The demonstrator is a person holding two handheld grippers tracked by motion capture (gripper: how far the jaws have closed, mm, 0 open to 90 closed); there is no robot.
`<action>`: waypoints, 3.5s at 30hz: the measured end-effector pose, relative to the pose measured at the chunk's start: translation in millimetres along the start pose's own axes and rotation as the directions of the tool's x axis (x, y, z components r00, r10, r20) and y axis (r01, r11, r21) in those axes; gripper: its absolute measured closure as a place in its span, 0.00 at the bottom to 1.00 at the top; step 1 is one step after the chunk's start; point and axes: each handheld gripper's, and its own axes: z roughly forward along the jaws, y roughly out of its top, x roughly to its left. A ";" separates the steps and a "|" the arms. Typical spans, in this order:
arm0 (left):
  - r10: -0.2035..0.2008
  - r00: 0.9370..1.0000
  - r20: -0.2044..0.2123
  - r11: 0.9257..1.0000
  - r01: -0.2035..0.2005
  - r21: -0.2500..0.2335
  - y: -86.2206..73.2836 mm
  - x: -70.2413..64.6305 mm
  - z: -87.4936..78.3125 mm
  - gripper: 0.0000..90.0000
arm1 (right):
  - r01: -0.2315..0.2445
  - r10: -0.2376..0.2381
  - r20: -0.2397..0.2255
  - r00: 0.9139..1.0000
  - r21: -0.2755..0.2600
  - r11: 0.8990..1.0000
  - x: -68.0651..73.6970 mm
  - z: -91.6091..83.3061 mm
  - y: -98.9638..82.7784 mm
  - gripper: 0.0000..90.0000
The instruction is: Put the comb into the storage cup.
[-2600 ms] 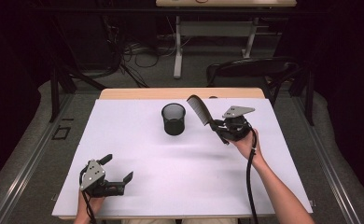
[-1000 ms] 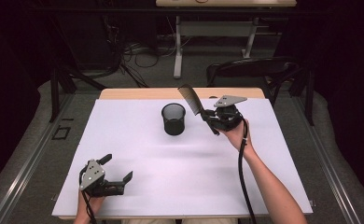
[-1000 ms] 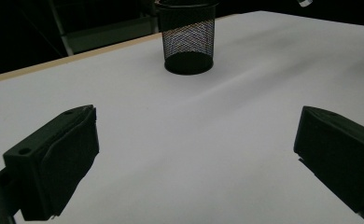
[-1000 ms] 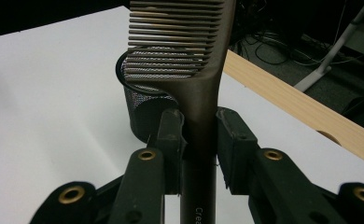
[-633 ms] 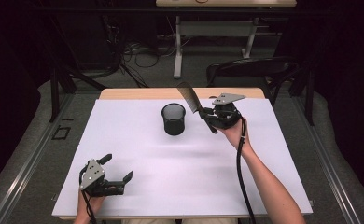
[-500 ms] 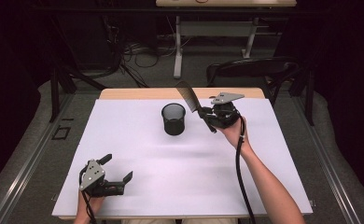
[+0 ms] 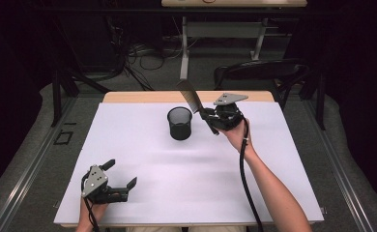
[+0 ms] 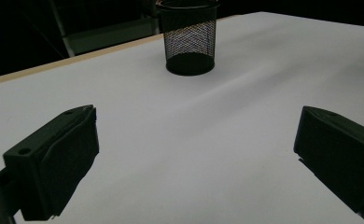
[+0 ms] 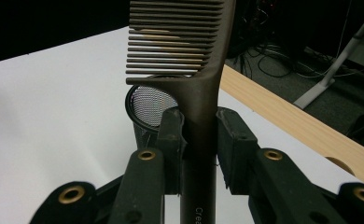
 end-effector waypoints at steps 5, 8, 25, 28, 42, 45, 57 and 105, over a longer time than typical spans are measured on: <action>-0.003 1.000 0.002 1.000 0.003 0.003 -0.2 -0.4 1.1 0.00 | -0.008 0.009 0.007 1.000 -0.014 1.000 0.2 2.9 1.0 0.81; 0.001 1.000 0.003 1.000 -0.001 0.001 0.0 -0.7 1.2 0.00 | -0.014 0.014 0.006 1.000 -0.021 1.000 0.2 4.3 0.9 0.81; -0.004 1.000 0.000 1.000 0.004 -0.004 0.3 -0.3 0.7 0.00 | -0.021 0.021 0.000 1.000 -0.054 0.998 0.4 7.5 9.2 0.81; -0.003 1.000 0.001 1.000 0.003 -0.004 0.5 -0.6 0.4 0.00 | -0.019 0.019 -0.004 1.000 -0.057 0.998 0.7 8.4 11.3 0.81; -0.001 1.000 -0.001 1.000 0.001 -0.008 0.7 -0.3 0.2 0.00 | -0.034 0.034 -0.006 0.999 -0.076 0.997 -1.2 12.3 15.5 0.81; 0.001 1.000 0.001 1.000 -0.001 -0.006 0.9 -0.3 0.1 0.00 | -0.035 0.034 -0.007 0.999 -0.079 0.996 -1.3 12.9 16.6 0.81; -0.003 1.000 0.000 1.000 0.003 -0.009 1.0 0.0 -0.2 0.00 | -0.037 0.036 -0.008 0.999 -0.093 0.995 -2.0 14.8 20.8 0.81; -0.005 1.000 -0.002 1.000 0.005 -0.017 1.5 0.4 -0.7 0.00 | -0.038 0.037 -0.008 0.999 -0.164 0.986 3.9 26.2 44.7 0.81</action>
